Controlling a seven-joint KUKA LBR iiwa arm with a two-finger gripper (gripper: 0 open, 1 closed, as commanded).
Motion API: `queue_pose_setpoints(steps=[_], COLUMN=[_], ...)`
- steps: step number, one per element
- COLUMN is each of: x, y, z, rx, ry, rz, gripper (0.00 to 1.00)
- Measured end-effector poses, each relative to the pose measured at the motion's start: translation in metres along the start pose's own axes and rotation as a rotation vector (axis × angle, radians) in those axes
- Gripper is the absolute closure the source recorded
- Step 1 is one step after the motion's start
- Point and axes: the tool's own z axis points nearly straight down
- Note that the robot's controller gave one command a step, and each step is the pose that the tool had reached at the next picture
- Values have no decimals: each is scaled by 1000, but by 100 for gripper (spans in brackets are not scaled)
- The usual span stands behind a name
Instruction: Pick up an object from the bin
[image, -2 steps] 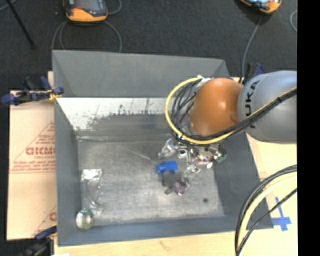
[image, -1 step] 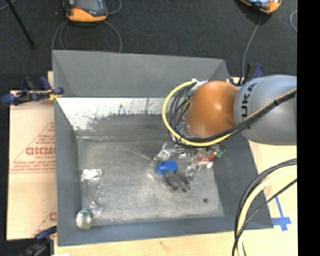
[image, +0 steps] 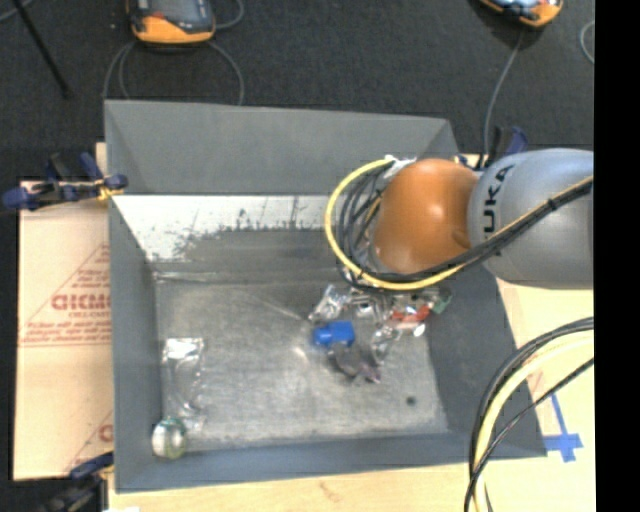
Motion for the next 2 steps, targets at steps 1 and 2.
queue_pose_setpoints(steps=[1, 2], x=[-2, -3], y=[-2, -5], z=[-3, -65], rx=[4, 5], ry=[-5, 0], rz=[3, 9], gripper=[100, 100])
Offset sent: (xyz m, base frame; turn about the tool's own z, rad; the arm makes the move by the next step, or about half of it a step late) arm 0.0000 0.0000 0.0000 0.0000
